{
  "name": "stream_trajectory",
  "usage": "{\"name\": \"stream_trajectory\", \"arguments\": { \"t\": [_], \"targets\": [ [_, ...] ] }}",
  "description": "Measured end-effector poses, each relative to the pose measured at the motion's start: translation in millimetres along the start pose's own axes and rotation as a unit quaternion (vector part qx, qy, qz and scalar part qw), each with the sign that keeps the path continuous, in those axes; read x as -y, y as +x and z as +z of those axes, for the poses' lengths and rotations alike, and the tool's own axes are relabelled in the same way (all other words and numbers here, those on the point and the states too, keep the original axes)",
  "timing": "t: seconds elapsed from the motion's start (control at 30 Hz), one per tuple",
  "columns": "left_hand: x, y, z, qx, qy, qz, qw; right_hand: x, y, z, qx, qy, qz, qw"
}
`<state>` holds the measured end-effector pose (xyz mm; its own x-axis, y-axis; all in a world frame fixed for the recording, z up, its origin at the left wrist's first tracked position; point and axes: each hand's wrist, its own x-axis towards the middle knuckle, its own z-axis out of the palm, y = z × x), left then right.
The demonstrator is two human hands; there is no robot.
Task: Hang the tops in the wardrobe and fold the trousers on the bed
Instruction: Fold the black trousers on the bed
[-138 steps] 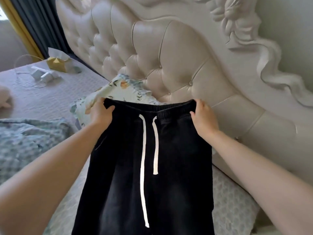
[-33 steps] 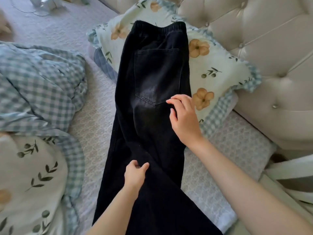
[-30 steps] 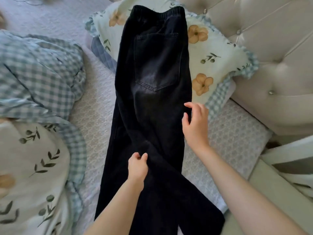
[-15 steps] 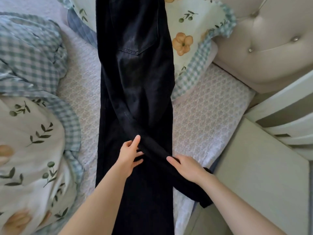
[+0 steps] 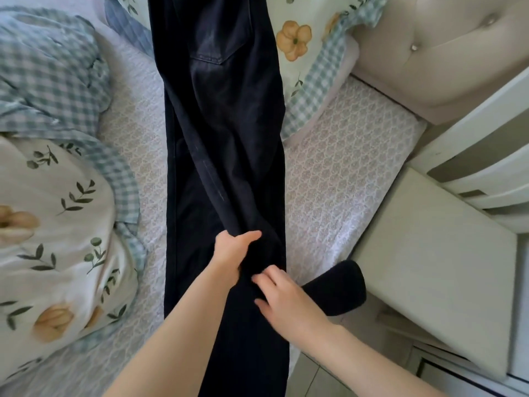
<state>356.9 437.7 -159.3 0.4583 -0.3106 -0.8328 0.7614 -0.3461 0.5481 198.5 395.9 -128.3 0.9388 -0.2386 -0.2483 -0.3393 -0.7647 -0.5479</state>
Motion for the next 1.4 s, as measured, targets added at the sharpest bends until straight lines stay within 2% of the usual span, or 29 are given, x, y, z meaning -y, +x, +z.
{"name": "stream_trajectory", "arguments": {
  "t": [0.03,0.1,0.2,0.27,0.37,0.47,0.53,0.6,0.63,0.7,0.77,0.8,0.9,1.03,1.13,1.2,1.3,1.4],
  "targets": [
    [1.1,2.6,-9.4,-0.040,-0.013,0.000,0.999,3.0,-0.3,4.2,0.010,0.023,0.012,1.000],
    [2.5,10.1,-34.6,-0.083,-0.046,-0.007,0.995,-3.3,0.8,6.9,0.015,0.024,0.088,0.996],
    [12.4,20.3,-71.8,-0.084,-0.024,-0.012,0.996,-18.7,1.2,4.3,0.084,-0.165,0.164,0.969],
    [21.4,20.2,-84.5,-0.076,-0.002,-0.016,0.997,-18.3,-2.2,1.9,0.113,-0.200,0.180,0.956],
    [35.0,11.5,-90.8,-0.058,0.006,-0.028,0.998,1.9,-13.2,5.7,0.090,-0.127,0.179,0.971],
    [46.7,-7.8,-91.5,0.000,0.027,-0.072,0.997,40.5,-33.6,26.9,0.056,-0.041,0.115,0.991],
    [55.0,-21.9,-94.5,0.031,0.069,-0.087,0.993,64.9,-44.0,43.4,0.103,0.099,0.126,0.982],
    [62.4,-31.6,-103.8,0.026,0.100,-0.082,0.991,75.2,-46.4,54.9,0.168,0.214,0.157,0.949],
    [65.7,-35.1,-111.4,0.021,0.104,-0.078,0.991,74.7,-44.8,58.6,0.161,0.224,0.168,0.946],
    [71.7,-37.4,-130.1,0.015,0.091,-0.077,0.993,61.6,-35.9,61.5,0.051,0.195,0.215,0.955],
    [78.6,-39.1,-147.5,-0.001,0.075,-0.084,0.994,39.3,-26.2,58.5,-0.066,0.156,0.293,0.941],
    [83.2,-39.8,-153.4,-0.009,0.083,-0.083,0.993,27.3,-22.5,56.6,-0.090,0.143,0.331,0.928],
    [97.5,-45.2,-160.2,-0.019,0.128,-0.054,0.990,-0.7,-20.6,59.3,-0.042,0.135,0.422,0.896],
    [113.3,-55.2,-159.2,0.034,0.176,-0.041,0.983,-4.1,-30.0,72.2,-0.007,0.199,0.448,0.872],
    [126.5,-63.7,-149.8,0.065,0.241,-0.025,0.968,7.0,-43.1,81.0,0.003,0.206,0.432,0.878],
    [131.9,-67.5,-144.1,0.056,0.251,-0.006,0.966,15.1,-55.4,85.2,-0.039,0.150,0.424,0.892],
    [134.8,-71.8,-144.3,0.037,0.156,-0.022,0.987,18.0,-72.3,88.5,-0.102,0.070,0.409,0.904],
    [135.5,-74.3,-150.4,0.003,0.053,-0.067,0.996,11.5,-80.0,91.0,-0.097,0.085,0.408,0.904]
  ]
}}
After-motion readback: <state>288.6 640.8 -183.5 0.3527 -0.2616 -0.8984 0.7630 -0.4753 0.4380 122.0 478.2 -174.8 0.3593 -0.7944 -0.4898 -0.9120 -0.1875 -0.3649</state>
